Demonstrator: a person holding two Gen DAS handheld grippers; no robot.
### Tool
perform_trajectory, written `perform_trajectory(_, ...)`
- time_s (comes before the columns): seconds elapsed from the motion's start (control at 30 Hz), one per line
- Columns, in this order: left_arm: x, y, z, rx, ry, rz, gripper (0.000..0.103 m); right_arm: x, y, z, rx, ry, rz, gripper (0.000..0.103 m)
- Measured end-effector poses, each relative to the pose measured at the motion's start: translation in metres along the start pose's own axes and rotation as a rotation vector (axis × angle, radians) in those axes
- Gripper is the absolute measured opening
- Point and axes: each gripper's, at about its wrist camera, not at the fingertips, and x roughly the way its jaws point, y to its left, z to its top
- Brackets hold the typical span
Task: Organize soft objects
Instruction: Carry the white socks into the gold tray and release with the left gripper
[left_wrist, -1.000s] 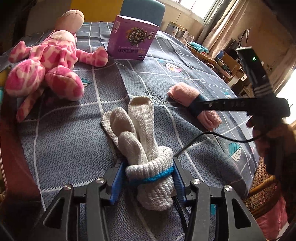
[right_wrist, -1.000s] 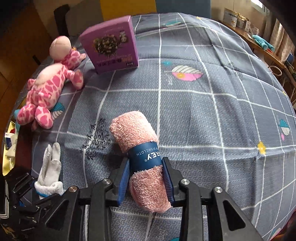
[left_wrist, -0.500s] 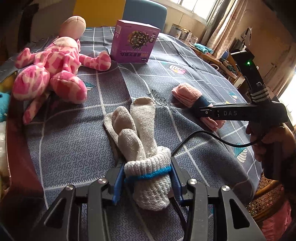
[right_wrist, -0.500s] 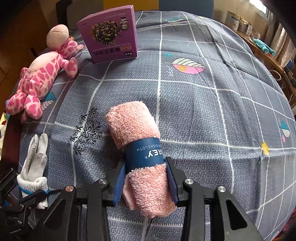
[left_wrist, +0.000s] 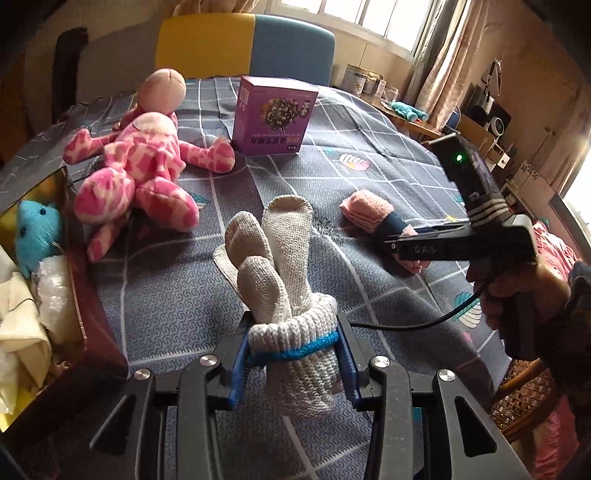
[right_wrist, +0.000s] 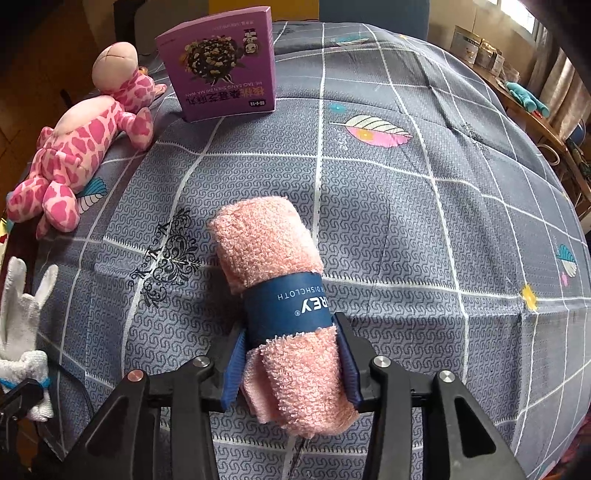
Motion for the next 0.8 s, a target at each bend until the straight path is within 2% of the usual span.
perform_trajectory(0.8, -0.068, 0.020, 0.000, -0.062, -0.125, 0.069, 0.041, -0.002, 0.014, -0.007, -0.091, -0.043, -0.080, 0.043)
